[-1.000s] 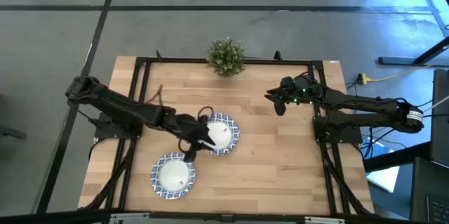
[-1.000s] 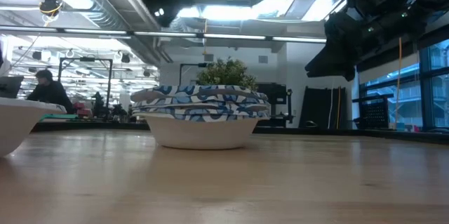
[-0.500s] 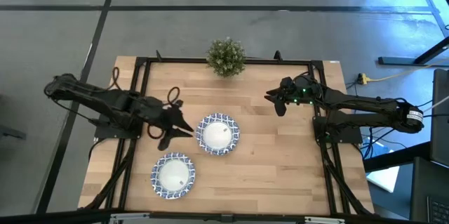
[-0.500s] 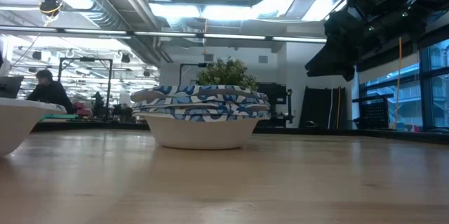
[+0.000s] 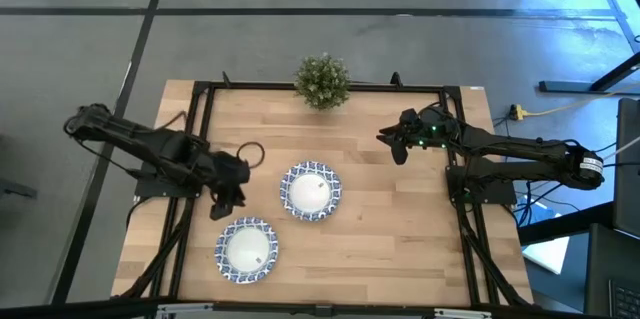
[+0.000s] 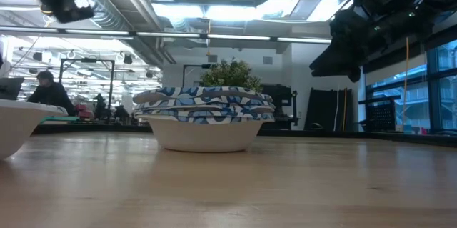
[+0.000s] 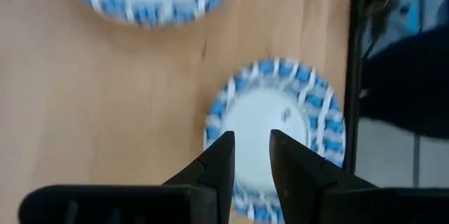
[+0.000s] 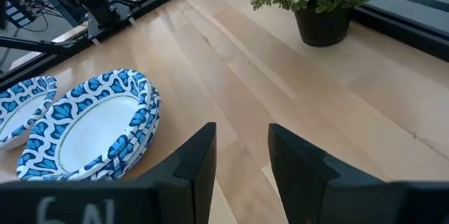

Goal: Nest bowls inside each other
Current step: Stack the white bowl on the stacked white bowls

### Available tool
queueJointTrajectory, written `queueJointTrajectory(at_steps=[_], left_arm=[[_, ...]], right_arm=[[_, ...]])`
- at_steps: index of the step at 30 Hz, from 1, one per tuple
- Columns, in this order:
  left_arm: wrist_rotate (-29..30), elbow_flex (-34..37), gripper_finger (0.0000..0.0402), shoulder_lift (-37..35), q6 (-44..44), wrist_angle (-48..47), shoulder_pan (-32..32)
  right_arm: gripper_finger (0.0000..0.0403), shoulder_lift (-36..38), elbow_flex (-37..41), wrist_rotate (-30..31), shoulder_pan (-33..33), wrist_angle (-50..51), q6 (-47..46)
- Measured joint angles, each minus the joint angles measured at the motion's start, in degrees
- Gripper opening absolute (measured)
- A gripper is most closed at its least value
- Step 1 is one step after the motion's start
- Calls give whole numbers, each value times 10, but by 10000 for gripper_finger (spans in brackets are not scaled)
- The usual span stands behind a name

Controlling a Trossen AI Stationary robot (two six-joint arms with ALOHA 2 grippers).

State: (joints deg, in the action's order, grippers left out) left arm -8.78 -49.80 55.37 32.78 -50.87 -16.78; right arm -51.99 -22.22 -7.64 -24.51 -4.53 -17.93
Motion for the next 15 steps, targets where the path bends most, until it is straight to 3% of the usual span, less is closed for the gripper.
queueJointTrajectory(at_steps=[9,15], left_arm=[[-19,0,85,102,42,-35,-64],[-18,0,85,177,5,-61,-90]], right_arm=[[132,0,0,0,0,-18,-2],[132,0,0,-1,0,-20,-14]])
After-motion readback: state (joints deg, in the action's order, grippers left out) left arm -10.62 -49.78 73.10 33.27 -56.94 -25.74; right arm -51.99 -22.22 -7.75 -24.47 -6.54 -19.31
